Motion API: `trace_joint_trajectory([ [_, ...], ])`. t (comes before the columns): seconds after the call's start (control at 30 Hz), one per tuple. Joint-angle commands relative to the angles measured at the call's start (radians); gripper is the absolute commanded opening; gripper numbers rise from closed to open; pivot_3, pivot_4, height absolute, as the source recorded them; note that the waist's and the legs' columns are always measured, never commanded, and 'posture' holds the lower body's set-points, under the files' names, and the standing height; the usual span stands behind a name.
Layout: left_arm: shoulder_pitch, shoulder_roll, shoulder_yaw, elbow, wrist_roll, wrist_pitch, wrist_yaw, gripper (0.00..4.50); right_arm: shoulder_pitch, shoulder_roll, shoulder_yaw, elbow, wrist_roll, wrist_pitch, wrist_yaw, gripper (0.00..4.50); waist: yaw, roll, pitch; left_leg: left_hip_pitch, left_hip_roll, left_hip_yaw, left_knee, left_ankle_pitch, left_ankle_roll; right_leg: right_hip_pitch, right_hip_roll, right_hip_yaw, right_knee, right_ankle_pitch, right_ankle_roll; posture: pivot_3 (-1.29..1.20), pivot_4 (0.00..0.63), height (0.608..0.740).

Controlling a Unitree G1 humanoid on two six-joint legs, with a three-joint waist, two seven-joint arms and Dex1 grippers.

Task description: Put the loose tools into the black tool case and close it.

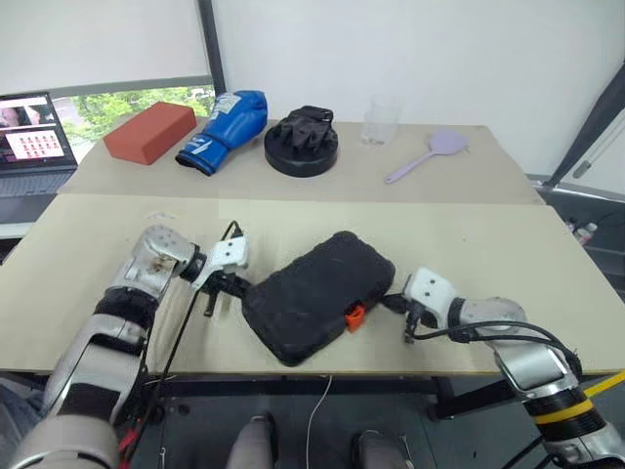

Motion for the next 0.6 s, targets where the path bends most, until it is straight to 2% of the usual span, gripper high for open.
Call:
trace_joint_trajectory([
  [0.03, -0.008, 0.0, 0.078, -0.106, -0.058, 0.109, 0.037, 0.07, 0.051, -0.021, -0.085, -0.104, 0.056, 0.016, 0.012, 0.0, 0.008, 0.0, 0.0, 0.0, 0.0, 0.0, 0.0, 0.0, 0.0, 0.0, 0.0, 0.0, 0.0, 0.0, 0.0, 0.0, 0.15, 0.735],
  [0.23, -0.008, 0.001, 0.188, -0.357, -0.247, 0.507, 0.052, 0.07, 0.19, -0.071, -0.187, -0.313, 0.182, 0.105, 0.068, 0.0, 0.008, 0.0, 0.0, 0.0, 0.0, 0.0, 0.002, 0.003, 0.004, 0.001, 0.0, 0.001, 0.001, -0.003, 0.005, 0.0, 0.15, 0.735],
  [0.3, 0.01, -0.011, 0.191, -0.431, -0.278, 0.578, 0.071, 0.07, 0.211, -0.08, -0.198, -0.347, 0.196, 0.124, 0.068, 0.0, 0.007, 0.0, 0.0, 0.001, 0.0, 0.0, 0.003, 0.003, 0.004, 0.002, 0.0, 0.001, 0.001, -0.003, 0.005, 0.0, 0.15, 0.735],
  [0.5, 0.067, -0.102, 0.074, -0.459, -0.172, 0.463, 0.183, 0.07, 0.22, -0.088, -0.171, -0.384, 0.233, 0.175, 0.09, 0.0, 0.006, 0.0, 0.0, 0.007, 0.0, 0.0, 0.003, 0.0, -0.001, 0.008, 0.0, 0.001, 0.001, -0.006, 0.0, 0.0, 0.15, 0.735],
  [0.6, 0.093, -0.104, -0.009, -0.421, -0.067, 0.317, 0.206, 0.07, 0.199, -0.079, -0.133, -0.366, 0.205, 0.162, 0.09, 0.0, 0.007, 0.0, -0.001, 0.007, 0.0, 0.0, 0.004, 0.0, 0.0, 0.008, 0.0, 0.001, 0.0, -0.005, 0.0, 0.0, 0.15, 0.735],
])
